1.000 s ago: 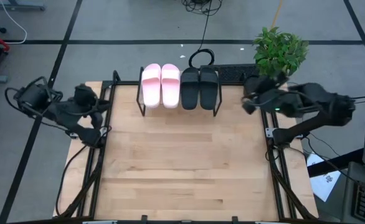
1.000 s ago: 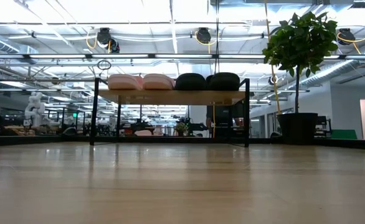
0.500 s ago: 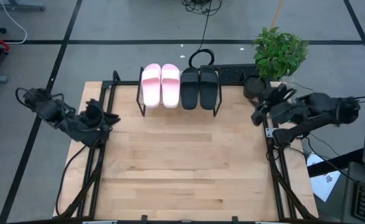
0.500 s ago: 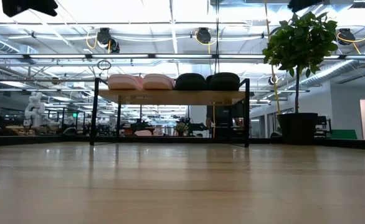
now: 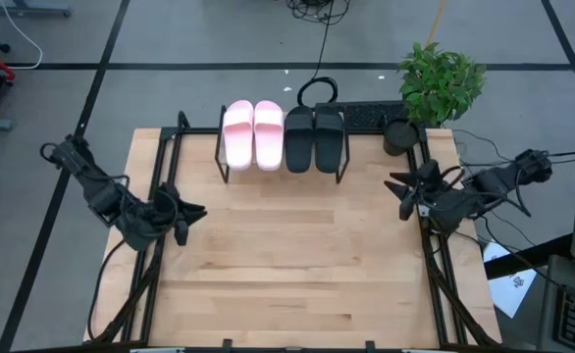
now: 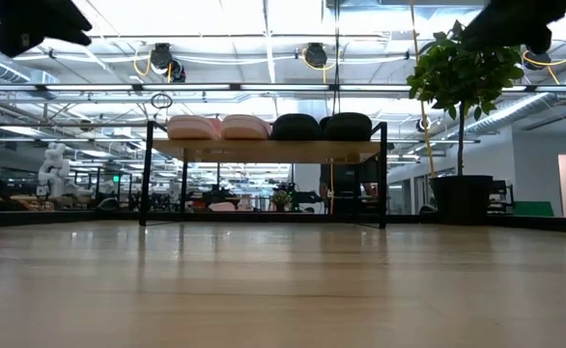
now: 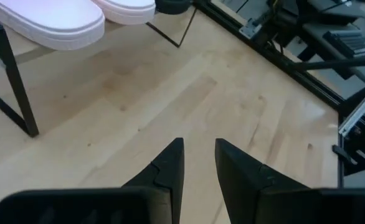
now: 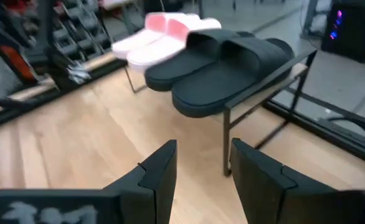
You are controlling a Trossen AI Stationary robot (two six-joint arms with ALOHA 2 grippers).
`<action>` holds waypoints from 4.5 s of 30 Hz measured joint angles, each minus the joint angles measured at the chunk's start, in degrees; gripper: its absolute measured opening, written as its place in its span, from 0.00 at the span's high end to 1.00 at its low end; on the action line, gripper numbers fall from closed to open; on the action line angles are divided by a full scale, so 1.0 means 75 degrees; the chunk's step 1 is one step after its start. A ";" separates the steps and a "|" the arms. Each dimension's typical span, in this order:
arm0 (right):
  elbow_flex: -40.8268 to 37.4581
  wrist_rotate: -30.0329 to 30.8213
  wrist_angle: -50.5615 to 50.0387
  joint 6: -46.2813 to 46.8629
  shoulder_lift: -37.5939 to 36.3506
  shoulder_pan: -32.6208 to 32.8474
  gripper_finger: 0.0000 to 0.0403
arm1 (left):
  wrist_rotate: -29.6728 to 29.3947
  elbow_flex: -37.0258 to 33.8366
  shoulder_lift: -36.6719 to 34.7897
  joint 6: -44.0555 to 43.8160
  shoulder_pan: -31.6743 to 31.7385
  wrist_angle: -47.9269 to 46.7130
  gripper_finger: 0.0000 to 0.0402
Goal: Pick and place slides into the shelf
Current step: Return to Home Position
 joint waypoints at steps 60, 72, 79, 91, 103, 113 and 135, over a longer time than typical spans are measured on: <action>-0.5247 -0.1520 0.4036 -0.2838 -0.3700 -0.4829 0.66 | 0.1454 -0.5485 -0.1993 0.5598 0.5564 0.7601 0.78; -0.5435 -0.0865 0.3673 -0.2775 -0.3424 -0.5244 0.66 | 0.0530 -0.5697 -0.1947 0.5715 0.5570 0.7340 0.78; -0.5461 -0.0434 0.4040 -0.3541 -0.2952 -0.5369 0.66 | 0.0585 -0.5697 -0.1950 0.5721 0.5570 0.7099 0.78; -0.5499 -0.0705 0.4842 -0.3691 -0.2946 -0.5365 0.66 | 0.1273 -0.5697 -0.1950 0.5552 0.5570 0.6883 0.78; -0.5523 -0.0708 0.5256 -0.3691 -0.2946 -0.5365 0.66 | 0.1271 -0.5697 -0.1950 0.5540 0.5570 0.6883 0.78; -0.5511 -0.0705 0.5280 -0.3691 -0.2946 -0.5365 0.66 | 0.1271 -0.5697 -0.1950 0.5540 0.5570 0.6883 0.78; -0.5493 -0.0702 0.5292 -0.3691 -0.2946 -0.5365 0.66 | 0.1268 -0.5697 -0.1950 0.5543 0.5570 0.6883 0.78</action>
